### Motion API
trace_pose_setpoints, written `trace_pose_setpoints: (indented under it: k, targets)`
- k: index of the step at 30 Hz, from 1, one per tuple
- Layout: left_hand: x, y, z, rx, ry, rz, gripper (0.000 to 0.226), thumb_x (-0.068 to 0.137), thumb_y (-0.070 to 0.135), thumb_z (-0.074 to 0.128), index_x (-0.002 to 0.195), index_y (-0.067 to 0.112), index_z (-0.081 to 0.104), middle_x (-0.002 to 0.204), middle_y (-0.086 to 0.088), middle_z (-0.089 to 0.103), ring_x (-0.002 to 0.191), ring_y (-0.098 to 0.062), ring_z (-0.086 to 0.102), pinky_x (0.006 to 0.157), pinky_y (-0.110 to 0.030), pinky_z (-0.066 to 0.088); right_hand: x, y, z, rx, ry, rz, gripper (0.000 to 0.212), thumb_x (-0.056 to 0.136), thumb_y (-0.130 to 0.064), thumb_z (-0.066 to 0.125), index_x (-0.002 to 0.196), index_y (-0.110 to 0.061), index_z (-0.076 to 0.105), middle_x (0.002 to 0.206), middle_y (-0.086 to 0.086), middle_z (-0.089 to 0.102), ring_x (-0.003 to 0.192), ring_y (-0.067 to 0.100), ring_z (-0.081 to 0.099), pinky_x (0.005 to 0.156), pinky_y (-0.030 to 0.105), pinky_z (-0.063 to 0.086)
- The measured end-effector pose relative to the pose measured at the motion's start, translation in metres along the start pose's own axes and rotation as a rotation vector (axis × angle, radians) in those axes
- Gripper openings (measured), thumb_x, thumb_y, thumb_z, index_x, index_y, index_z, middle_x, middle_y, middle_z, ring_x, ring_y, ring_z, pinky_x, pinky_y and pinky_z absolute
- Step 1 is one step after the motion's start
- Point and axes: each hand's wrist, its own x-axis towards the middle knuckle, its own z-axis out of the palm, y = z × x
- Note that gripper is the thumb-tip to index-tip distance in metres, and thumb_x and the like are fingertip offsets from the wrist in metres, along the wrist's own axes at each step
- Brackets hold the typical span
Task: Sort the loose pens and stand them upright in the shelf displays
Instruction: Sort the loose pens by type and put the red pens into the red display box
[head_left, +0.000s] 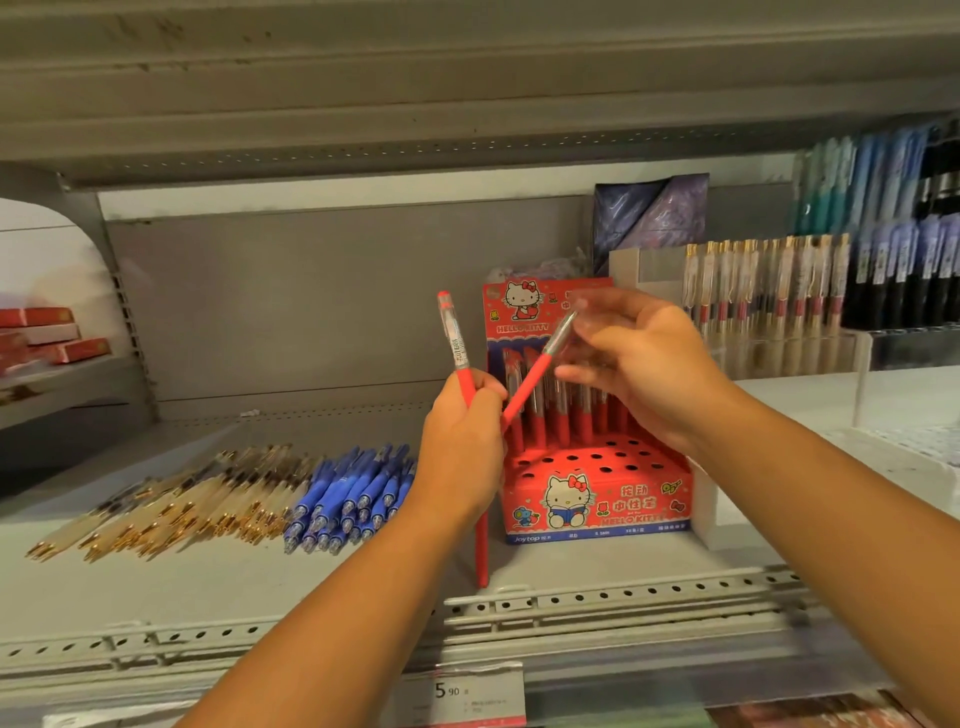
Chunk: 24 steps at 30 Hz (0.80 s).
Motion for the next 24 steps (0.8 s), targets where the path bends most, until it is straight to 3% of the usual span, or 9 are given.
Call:
trace_pose_setpoints:
  k: [3, 5, 8, 11, 14, 16, 20, 22, 24]
  targets:
    - [0.001, -0.001, 0.000, 0.076, 0.051, 0.006, 0.009, 0.080, 0.028, 0.043, 0.077, 0.024, 0.050, 0.056, 0.009, 0.044, 0.053, -0.016, 0.037, 0.049, -0.030, 0.030, 0.007, -0.010, -0.009, 0.021, 0.128, -0.063, 0.016, 0.096, 0.000, 0.055, 0.098, -0.016, 0.059, 0.087, 0.006, 0.068, 0.069, 0.017, 0.069, 0.061, 0.035, 0.060]
    - [0.001, -0.001, -0.001, 0.111, 0.065, 0.001, 0.018, 0.096, 0.032, 0.045, 0.078, 0.027, 0.048, 0.060, 0.009, 0.045, 0.057, -0.018, 0.039, 0.051, -0.033, 0.030, 0.010, -0.016, -0.017, -0.060, 0.182, -0.088, 0.022, 0.095, 0.003, 0.054, 0.095, -0.019, 0.057, 0.090, 0.008, 0.067, 0.072, 0.020, 0.069, 0.060, 0.036, 0.060]
    - [0.000, 0.000, 0.000, 0.132, 0.026, 0.019, 0.027, 0.102, 0.047, 0.039, 0.087, 0.025, 0.045, 0.063, 0.008, 0.046, 0.054, -0.014, 0.041, 0.050, -0.032, 0.031, 0.013, -0.017, -0.029, -0.377, 0.204, -0.164, 0.033, 0.094, 0.006, 0.050, 0.093, -0.026, 0.057, 0.094, 0.009, 0.066, 0.077, 0.027, 0.070, 0.056, 0.039, 0.060]
    - [0.000, 0.001, 0.002, 0.128, 0.019, 0.065, 0.028, 0.105, 0.042, 0.033, 0.091, 0.020, 0.045, 0.062, 0.005, 0.046, 0.051, -0.011, 0.040, 0.047, -0.026, 0.032, 0.013, -0.012, -0.036, -0.662, 0.178, -0.246, 0.028, 0.095, 0.000, 0.053, 0.099, -0.027, 0.058, 0.093, 0.007, 0.064, 0.077, 0.029, 0.069, 0.062, 0.047, 0.061]
    - [-0.001, 0.002, 0.002, 0.080, 0.018, 0.060, 0.025, 0.105, 0.031, 0.034, 0.089, 0.016, 0.045, 0.058, 0.004, 0.045, 0.045, -0.008, 0.036, 0.041, -0.019, 0.029, 0.011, -0.006, -0.039, -0.870, 0.177, -0.321, 0.028, 0.095, -0.004, 0.054, 0.101, -0.032, 0.056, 0.088, -0.005, 0.063, 0.070, 0.012, 0.064, 0.056, 0.026, 0.052]
    - [-0.002, 0.005, 0.003, 0.023, 0.015, 0.037, 0.021, 0.102, 0.022, 0.035, 0.085, 0.017, 0.045, 0.057, 0.002, 0.044, 0.044, -0.008, 0.033, 0.041, -0.019, 0.027, 0.009, -0.003, -0.039, -0.910, 0.172, -0.329, 0.029, 0.095, -0.004, 0.053, 0.102, -0.033, 0.056, 0.087, -0.010, 0.062, 0.070, 0.006, 0.061, 0.053, 0.023, 0.050]
    - [-0.003, 0.008, 0.003, -0.045, -0.006, 0.013, 0.023, 0.098, 0.011, 0.032, 0.081, 0.018, 0.046, 0.058, -0.001, 0.042, 0.046, -0.009, 0.032, 0.043, -0.020, 0.026, 0.009, 0.001, -0.039, -0.909, 0.152, -0.300, 0.029, 0.095, -0.002, 0.051, 0.105, -0.029, 0.057, 0.093, -0.002, 0.064, 0.074, 0.014, 0.064, 0.064, 0.035, 0.058]
    - [-0.005, 0.008, 0.003, -0.041, -0.030, 0.014, 0.024, 0.098, 0.011, 0.031, 0.081, 0.018, 0.046, 0.060, -0.002, 0.042, 0.047, -0.008, 0.031, 0.043, -0.019, 0.027, 0.011, 0.002, -0.039, -0.874, 0.140, -0.272, 0.029, 0.095, -0.001, 0.050, 0.107, -0.026, 0.058, 0.091, -0.004, 0.063, 0.077, 0.021, 0.066, 0.069, 0.045, 0.060]
    - [-0.006, 0.008, 0.003, -0.015, -0.052, 0.021, 0.022, 0.100, 0.014, 0.032, 0.083, 0.017, 0.046, 0.062, -0.003, 0.042, 0.047, -0.007, 0.031, 0.041, -0.018, 0.027, 0.011, 0.004, -0.040, -0.903, 0.133, -0.250, 0.030, 0.093, 0.000, 0.050, 0.104, -0.028, 0.056, 0.087, -0.008, 0.061, 0.076, 0.019, 0.065, 0.069, 0.047, 0.060]
